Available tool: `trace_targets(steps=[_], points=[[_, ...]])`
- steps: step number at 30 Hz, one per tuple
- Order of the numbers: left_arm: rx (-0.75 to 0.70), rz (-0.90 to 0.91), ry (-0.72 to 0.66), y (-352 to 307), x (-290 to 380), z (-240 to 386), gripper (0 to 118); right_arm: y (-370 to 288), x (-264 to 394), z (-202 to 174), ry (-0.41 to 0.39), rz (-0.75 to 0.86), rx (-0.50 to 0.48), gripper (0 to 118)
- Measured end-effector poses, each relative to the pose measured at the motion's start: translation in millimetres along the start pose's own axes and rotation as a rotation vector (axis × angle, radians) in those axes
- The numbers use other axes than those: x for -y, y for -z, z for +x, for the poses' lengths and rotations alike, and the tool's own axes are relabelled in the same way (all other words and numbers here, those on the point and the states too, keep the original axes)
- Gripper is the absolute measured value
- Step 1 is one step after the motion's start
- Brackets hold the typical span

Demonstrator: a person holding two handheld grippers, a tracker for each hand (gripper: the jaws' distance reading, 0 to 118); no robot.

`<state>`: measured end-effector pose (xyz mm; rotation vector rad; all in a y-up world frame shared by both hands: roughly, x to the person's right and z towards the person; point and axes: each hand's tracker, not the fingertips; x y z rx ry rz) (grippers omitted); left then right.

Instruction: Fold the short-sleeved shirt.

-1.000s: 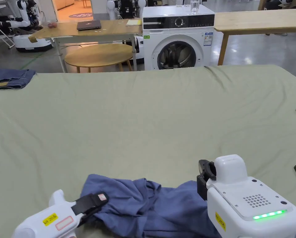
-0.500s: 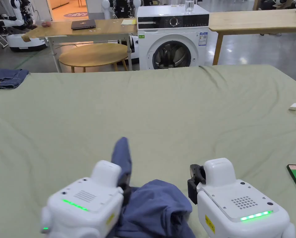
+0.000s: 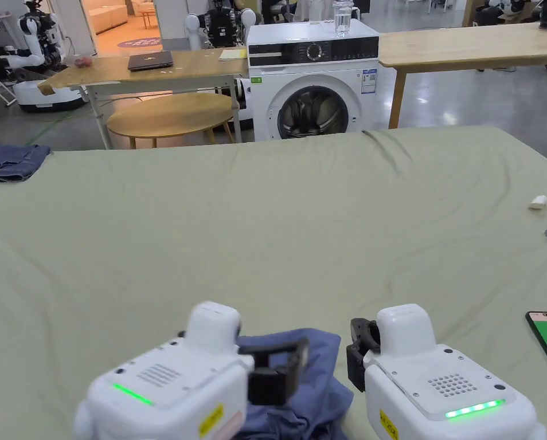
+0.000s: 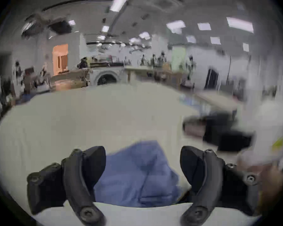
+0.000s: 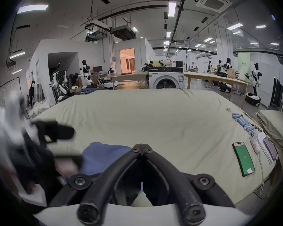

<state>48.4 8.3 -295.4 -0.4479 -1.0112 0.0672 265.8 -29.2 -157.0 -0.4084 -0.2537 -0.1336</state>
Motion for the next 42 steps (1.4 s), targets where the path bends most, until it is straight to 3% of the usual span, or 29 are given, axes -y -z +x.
trace_targets(steps=[3,4,6,11,16,23,24,25,26,27,28,30,33,37,39,42], points=[[-0.063,-0.084,-0.107,6,-1,-30,95,2,2,-1,0.012,-0.009,-0.014,0],[-0.062,-0.166,-0.153,14,9,-39,77,2,2,-1,0.015,-0.012,-0.019,0],[-0.032,-0.201,-0.207,24,31,-47,2,2,3,-3,0.010,-0.016,-0.026,0],[0.169,-0.342,-0.328,69,88,-22,0,5,4,-4,0.003,-0.031,-0.036,0],[0.169,-0.415,-0.316,110,115,0,0,6,4,-2,-0.005,-0.061,-0.049,0],[0.120,-0.233,-0.280,24,65,-32,0,25,18,-13,0.085,-0.234,-0.243,0],[0.108,-0.203,-0.305,9,62,-45,5,30,24,-15,0.092,-0.261,-0.251,0],[0.099,-0.179,-0.349,-4,61,-61,25,35,30,-17,0.096,-0.289,-0.251,0],[0.097,-0.172,-0.396,-14,62,-78,54,41,36,-18,0.094,-0.337,-0.236,0],[0.095,-0.179,-0.439,-19,65,-92,97,46,41,-19,0.090,-0.383,-0.210,0],[0.091,-0.188,-0.483,-21,70,-107,115,52,45,-19,0.080,-0.429,-0.170,0],[0.123,-0.182,-0.607,-24,82,-134,118,60,54,-14,0.078,-0.471,-0.115,0],[0.252,-0.216,-0.812,-1,108,-160,118,64,56,-1,0.160,-0.467,-0.146,0],[0.335,-0.352,-0.867,52,136,-149,118,63,55,-3,0.135,-0.456,-0.128,0],[0.376,-0.301,-0.814,67,134,-133,118,62,56,-6,0.125,-0.455,-0.128,0],[0.267,-0.366,-0.717,83,118,-107,116,62,54,-7,0.102,-0.447,-0.122,0]])
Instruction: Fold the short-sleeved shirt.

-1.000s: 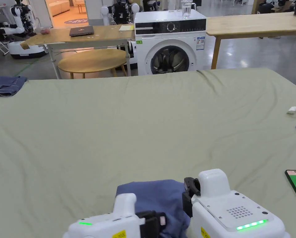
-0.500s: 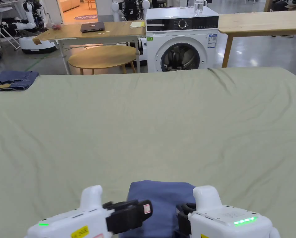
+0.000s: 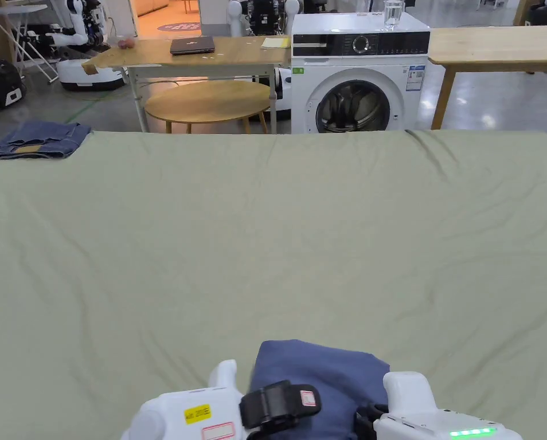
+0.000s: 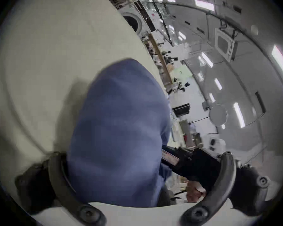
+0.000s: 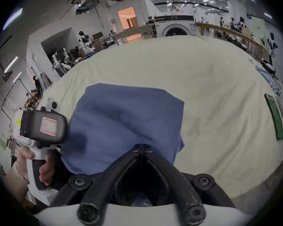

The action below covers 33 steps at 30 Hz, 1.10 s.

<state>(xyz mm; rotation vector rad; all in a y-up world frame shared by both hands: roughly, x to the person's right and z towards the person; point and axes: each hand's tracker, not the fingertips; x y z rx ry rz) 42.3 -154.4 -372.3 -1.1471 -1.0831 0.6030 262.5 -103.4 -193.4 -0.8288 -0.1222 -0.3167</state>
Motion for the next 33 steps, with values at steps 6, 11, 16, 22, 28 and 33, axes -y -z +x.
trace_targets(steps=[6,11,16,22,28,33], points=[[-0.147,0.037,0.049,-10,-7,21,34,-5,0,-4,-0.022,0.023,0.017,0],[-0.189,0.079,0.145,-69,-39,27,33,-21,-1,-30,-0.062,0.083,-0.024,0],[-0.349,0.148,0.220,-185,-93,-8,33,-22,-1,-57,-0.083,0.087,-0.045,0],[-0.570,0.227,0.137,-343,-151,-87,33,-11,-12,-92,-0.154,0.066,-0.025,0],[-0.645,0.222,-0.015,-457,-188,-180,33,3,-21,-124,-0.194,0.060,-0.010,0],[-0.640,0.259,-0.122,-467,-185,-219,33,14,-22,-135,-0.206,0.035,-0.002,0]])
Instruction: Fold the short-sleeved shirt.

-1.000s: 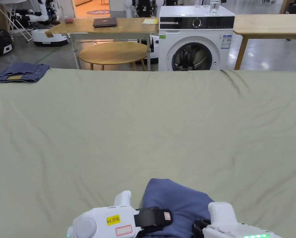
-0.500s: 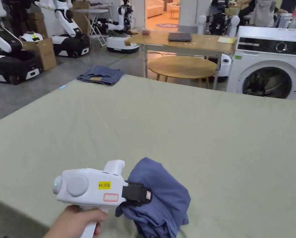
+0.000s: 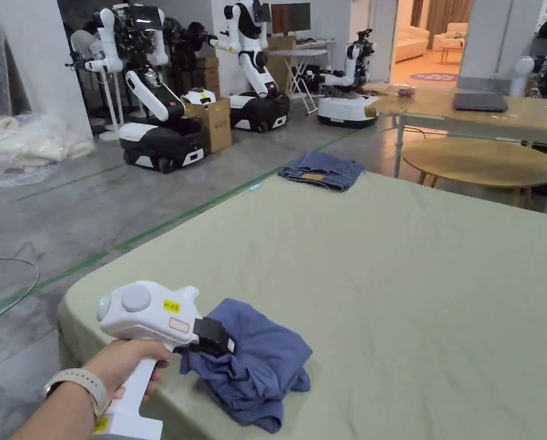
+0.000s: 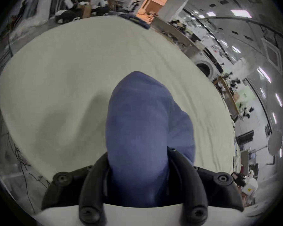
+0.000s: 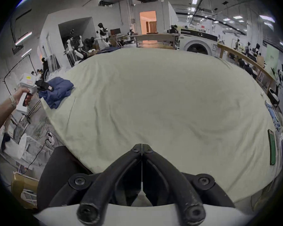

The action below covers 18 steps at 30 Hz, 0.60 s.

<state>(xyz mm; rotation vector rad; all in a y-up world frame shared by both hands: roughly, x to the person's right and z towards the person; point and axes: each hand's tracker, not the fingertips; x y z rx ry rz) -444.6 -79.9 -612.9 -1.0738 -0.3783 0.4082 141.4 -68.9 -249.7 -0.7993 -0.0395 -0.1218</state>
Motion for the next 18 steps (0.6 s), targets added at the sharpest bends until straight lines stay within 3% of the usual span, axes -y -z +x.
trace_targets(steps=[1,2,3,4,5,10,11,13,14,15,18], points=[[0.014,0.001,-0.004,4,2,-1,33,2,-1,-1,-0.005,-0.006,0.005,0],[0.001,0.009,0.001,4,3,0,47,4,-3,-1,-0.009,-0.010,0.010,0],[-0.024,0.018,0.011,3,3,-1,82,3,-4,-1,-0.010,-0.010,0.012,0],[-0.044,0.036,0.017,-3,2,-3,102,2,-5,1,-0.009,-0.006,0.012,0],[-0.045,0.064,0.001,-14,2,-6,108,1,-7,2,-0.004,-0.001,0.010,0],[-0.147,0.229,-0.132,-63,-1,-28,107,-6,-9,4,-0.005,0.020,0.009,0],[-0.139,0.245,-0.186,-71,2,-33,99,-8,-8,5,-0.001,0.025,0.006,0],[-0.176,0.273,-0.218,-83,16,-21,14,-12,-6,6,0.009,0.038,-0.004,0],[-0.289,0.275,-0.162,-84,21,-9,0,-14,-6,7,0.010,0.043,-0.010,0],[-0.327,0.285,-0.132,-85,25,3,0,-15,-6,7,0.008,0.046,-0.012,0],[-0.259,0.348,-0.078,-83,40,55,0,-25,-10,13,-0.001,0.077,-0.003,0]])
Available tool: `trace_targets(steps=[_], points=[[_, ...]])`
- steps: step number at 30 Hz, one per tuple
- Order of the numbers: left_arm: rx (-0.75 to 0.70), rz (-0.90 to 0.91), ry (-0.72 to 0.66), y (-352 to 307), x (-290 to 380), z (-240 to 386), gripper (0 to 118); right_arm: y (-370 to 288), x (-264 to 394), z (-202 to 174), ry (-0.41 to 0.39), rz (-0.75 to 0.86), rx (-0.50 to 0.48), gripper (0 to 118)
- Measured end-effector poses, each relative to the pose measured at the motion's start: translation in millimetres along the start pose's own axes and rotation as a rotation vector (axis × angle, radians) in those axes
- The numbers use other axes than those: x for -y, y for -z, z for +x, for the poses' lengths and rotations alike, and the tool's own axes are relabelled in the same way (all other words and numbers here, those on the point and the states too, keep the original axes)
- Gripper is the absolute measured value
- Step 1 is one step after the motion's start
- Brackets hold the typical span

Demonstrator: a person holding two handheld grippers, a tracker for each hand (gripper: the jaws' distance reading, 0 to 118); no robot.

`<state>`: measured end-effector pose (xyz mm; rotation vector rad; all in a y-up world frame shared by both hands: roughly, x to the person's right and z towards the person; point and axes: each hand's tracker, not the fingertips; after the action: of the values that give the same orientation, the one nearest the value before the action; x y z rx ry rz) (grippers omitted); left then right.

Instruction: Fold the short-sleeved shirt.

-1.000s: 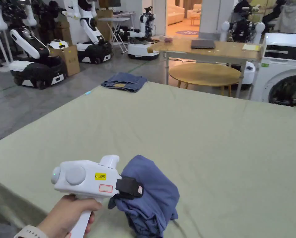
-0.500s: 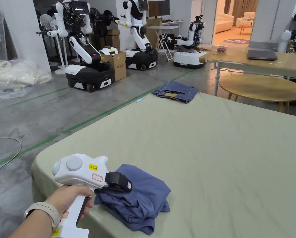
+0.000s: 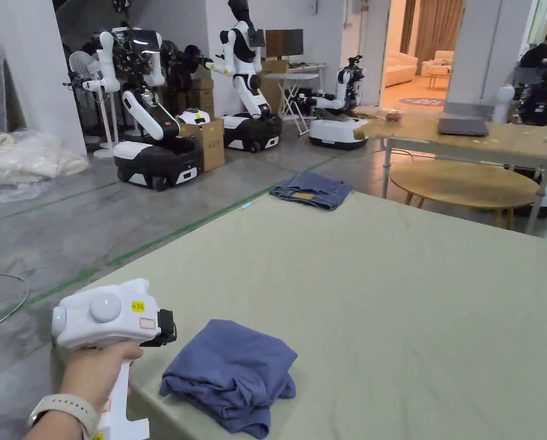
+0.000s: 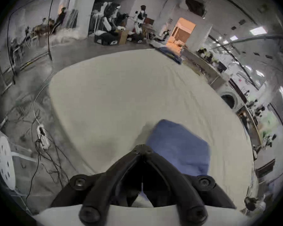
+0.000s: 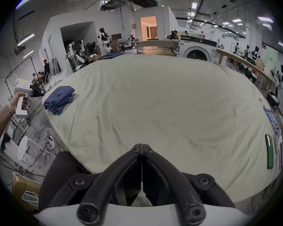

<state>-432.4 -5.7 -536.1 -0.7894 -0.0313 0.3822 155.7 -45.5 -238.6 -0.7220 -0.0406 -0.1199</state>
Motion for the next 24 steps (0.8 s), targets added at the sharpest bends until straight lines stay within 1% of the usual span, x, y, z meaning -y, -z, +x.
trace_targets(steps=[2,3,4,6,7,10,13,15,18,20,22,24], points=[[0.069,0.105,0.047,-17,19,50,0,-9,-8,8,0.009,0.049,0.015,0],[0.111,0.161,0.063,-15,26,64,0,-14,-13,14,0.010,0.093,0.036,0],[0.147,0.230,0.089,-25,41,94,0,-21,-19,19,0.005,0.139,0.058,0],[0.245,0.319,0.189,-46,68,152,0,-39,-29,29,0.001,0.221,0.080,0],[0.265,0.377,0.251,-56,83,181,0,-51,-35,35,0.001,0.270,0.092,0],[0.354,0.435,0.380,-91,108,256,0,-85,-51,52,-0.006,0.399,0.141,0],[0.406,0.512,0.494,-124,126,313,0,-116,-67,67,0.009,0.529,0.192,0],[0.433,0.547,0.555,-142,132,343,0,-132,-79,73,0.014,0.604,0.224,0],[0.447,0.588,0.633,-162,138,380,0,-143,-104,78,0.026,0.641,0.253,0],[0.454,0.573,0.628,-165,141,398,0,-144,-118,75,0.033,0.667,0.262,0],[0.501,0.560,0.601,-167,142,401,0,-141,-126,69,0.023,0.703,0.281,0],[0.493,0.562,0.605,-168,146,402,0,-143,-129,68,0.040,0.708,0.253,0]])
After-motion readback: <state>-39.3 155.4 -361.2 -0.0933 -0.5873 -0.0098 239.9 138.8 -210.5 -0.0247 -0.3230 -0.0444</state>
